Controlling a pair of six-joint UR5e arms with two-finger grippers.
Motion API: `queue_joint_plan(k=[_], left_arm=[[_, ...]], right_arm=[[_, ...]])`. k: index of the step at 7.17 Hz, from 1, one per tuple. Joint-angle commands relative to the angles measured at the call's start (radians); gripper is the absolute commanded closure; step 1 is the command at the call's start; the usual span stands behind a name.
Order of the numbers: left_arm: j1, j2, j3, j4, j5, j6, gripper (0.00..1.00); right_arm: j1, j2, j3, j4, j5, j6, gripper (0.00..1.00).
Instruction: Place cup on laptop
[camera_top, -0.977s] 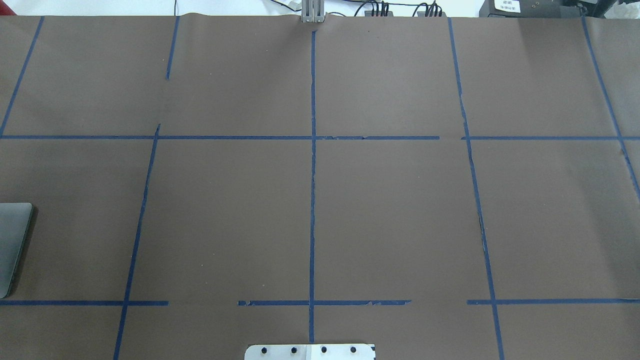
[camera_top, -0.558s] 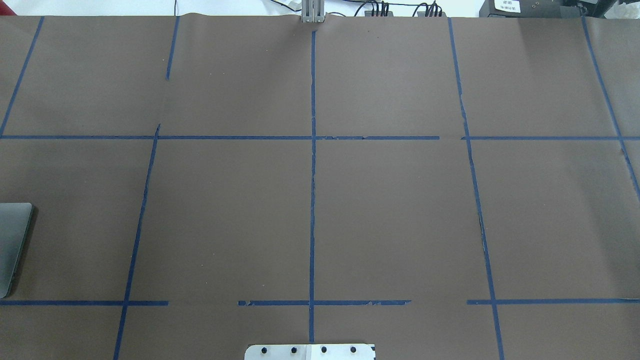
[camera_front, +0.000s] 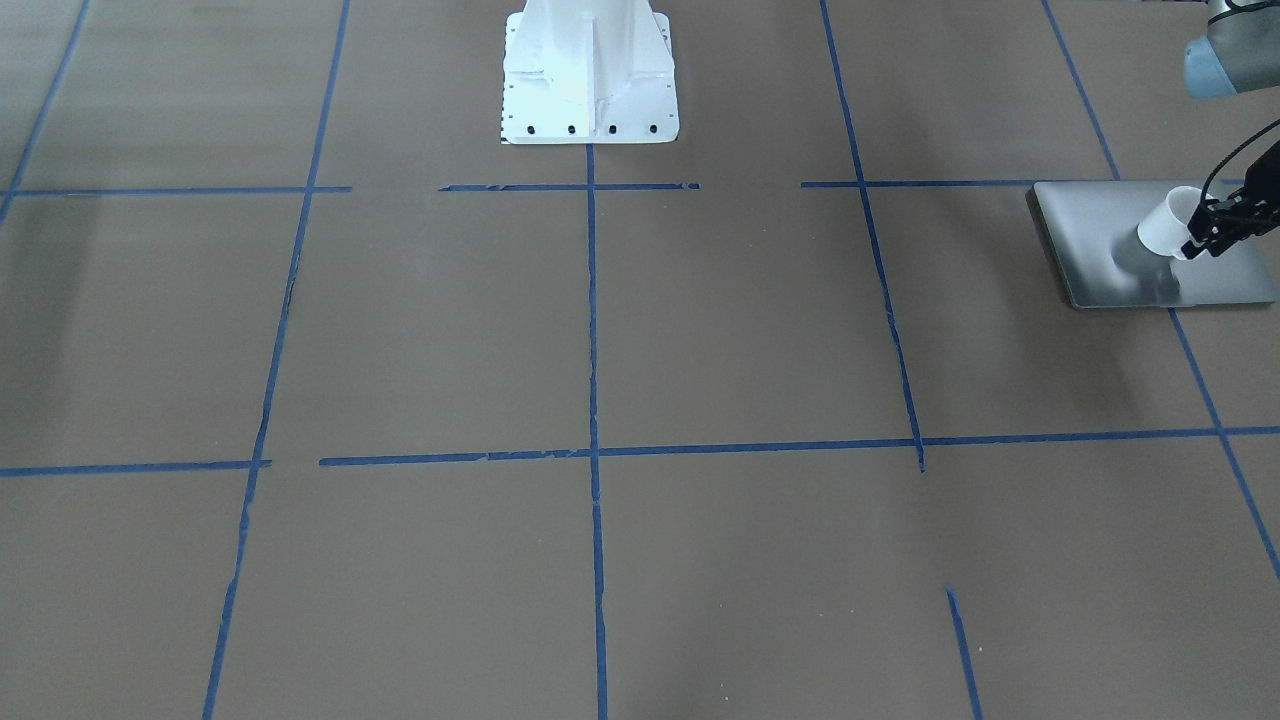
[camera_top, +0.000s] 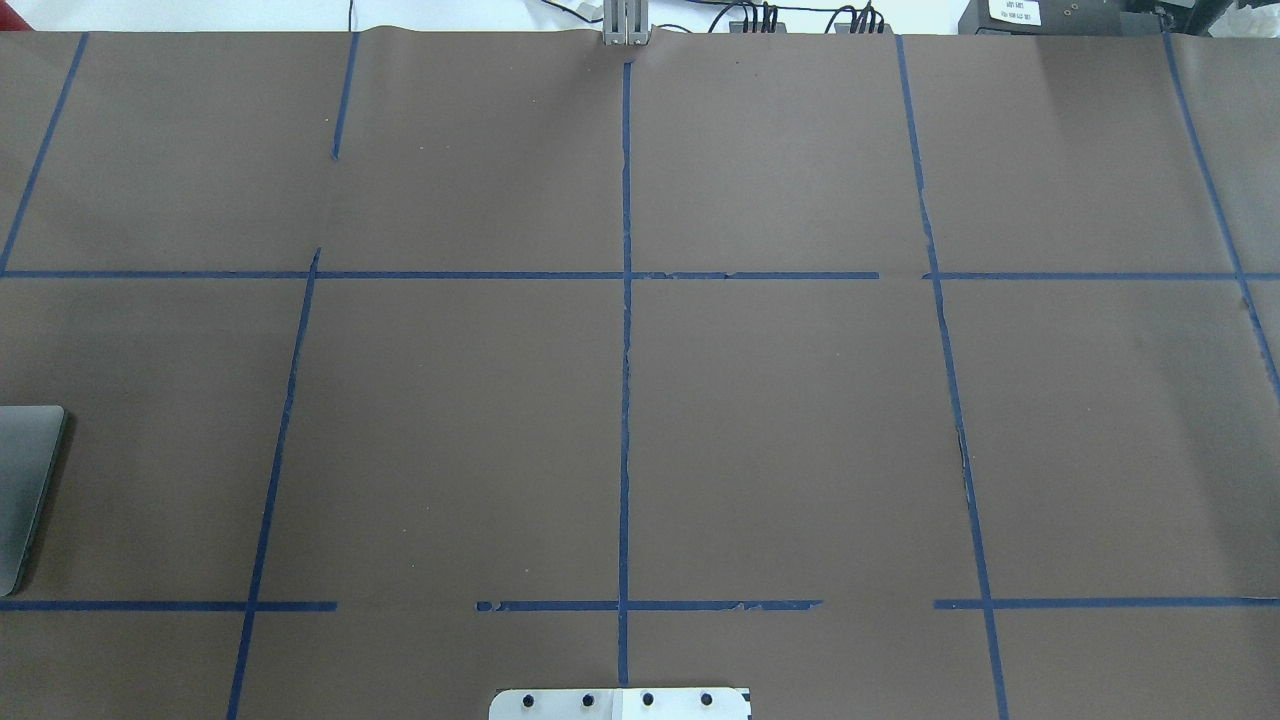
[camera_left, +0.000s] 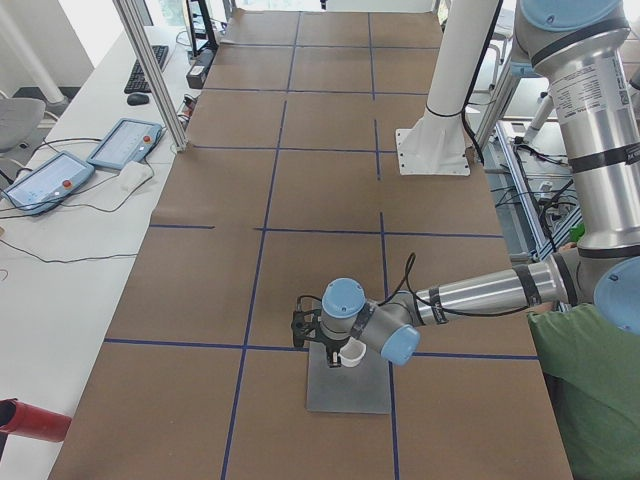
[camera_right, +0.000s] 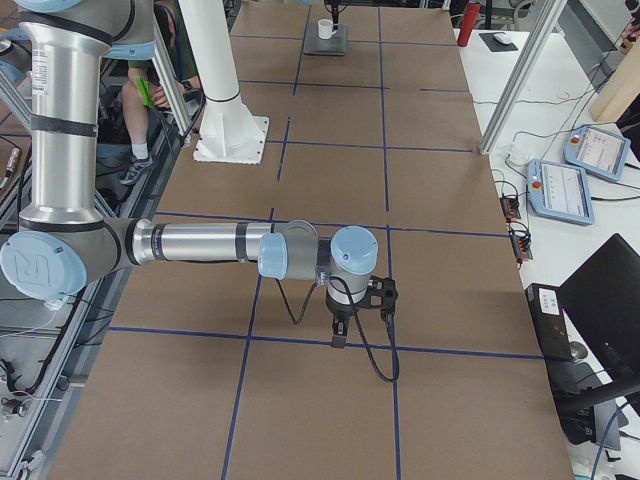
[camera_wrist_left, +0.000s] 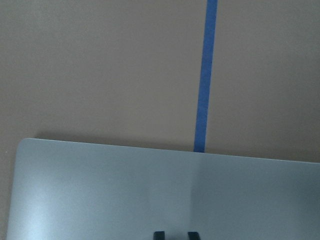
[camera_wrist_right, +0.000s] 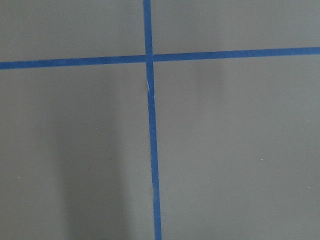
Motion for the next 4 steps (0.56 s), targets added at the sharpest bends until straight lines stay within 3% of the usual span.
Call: queue_joint_plan(k=[1,3,4], left_arm=[[0.0,-0.025,0.002,-0.014,-0.003,0.003,0.0],[-0.001,-0.087,0.029,0.037,-0.058,0.118,0.0],[-0.024,-0.136,0.034,0.149,-0.058,0.22,0.0]], right_arm=[[0.0,0.0,0.0,0.0,0.0,0.0,0.0],[0.0,0.0,0.0,0.0,0.0,0.0,0.0],[0.0,0.0,0.0,0.0,0.0,0.0,0.0]])
